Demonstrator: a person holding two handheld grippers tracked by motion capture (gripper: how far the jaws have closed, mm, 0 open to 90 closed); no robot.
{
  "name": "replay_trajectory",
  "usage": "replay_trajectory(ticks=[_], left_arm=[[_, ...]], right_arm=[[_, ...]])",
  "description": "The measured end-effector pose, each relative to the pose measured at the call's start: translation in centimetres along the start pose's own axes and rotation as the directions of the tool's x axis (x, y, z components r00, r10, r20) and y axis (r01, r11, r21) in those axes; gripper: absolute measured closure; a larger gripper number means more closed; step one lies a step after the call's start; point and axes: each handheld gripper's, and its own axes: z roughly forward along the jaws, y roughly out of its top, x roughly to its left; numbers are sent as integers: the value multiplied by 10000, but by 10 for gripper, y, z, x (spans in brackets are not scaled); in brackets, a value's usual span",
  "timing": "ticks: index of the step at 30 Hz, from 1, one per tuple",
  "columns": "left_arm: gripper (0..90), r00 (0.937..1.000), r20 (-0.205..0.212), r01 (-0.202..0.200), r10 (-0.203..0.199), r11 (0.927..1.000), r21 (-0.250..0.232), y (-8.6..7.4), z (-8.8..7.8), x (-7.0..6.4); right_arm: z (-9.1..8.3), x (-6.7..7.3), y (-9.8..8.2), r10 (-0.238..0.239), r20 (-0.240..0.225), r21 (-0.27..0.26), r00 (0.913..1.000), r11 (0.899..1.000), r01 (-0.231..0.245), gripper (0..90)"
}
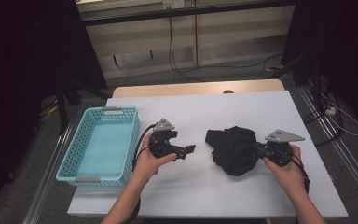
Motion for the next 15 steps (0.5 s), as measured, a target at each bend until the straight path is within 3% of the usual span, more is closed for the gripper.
replay_trajectory(ticks=[2,4,6,7,10,11,12,13,14,15], left_arm=[[72,10000,18,14,-13,10000,-41,0,0,0],[72,10000,-19,6,-6,10000,-70,1,-1,1],[72,10000,-41,10,-10,10000,-38,2,-1,1],[72,10000,-46,20,-20,10000,-40,2,-1,1],[71,10000,-14,26,-26,10000,-47,2,0,1],[72,10000,-12,24,-24,10000,-50,2,0,1],[72,10000,9,27,-27,10000,-46,2,0,0],[72,10000,9,27,-27,10000,-46,2,0,0],[71,10000,5,16,-16,10000,-26,2,0,0],[72,10000,5,16,-16,10000,-26,2,0,0]], right_arm=[[-2,0,1,-8,-27,-91,10000,10000,8,830],[-12,3,8,-311,41,-603,9995,9977,313,734],[-13,5,9,-391,-16,-722,9992,9966,388,692],[-15,10,12,-560,-33,-875,9984,9946,555,604],[-16,21,18,-850,-303,-1116,9959,9904,811,452],[-15,26,21,-865,-424,-1211,9953,9893,808,350],[-12,36,25,-707,-730,-1129,9948,9917,622,145],[-12,36,25,-707,-730,-1129,9948,9917,622,145],[-7,45,27,-730,-776,-1080,9943,9921,644,35],[-7,45,27,-730,-776,-1080,9943,9921,644,35]])
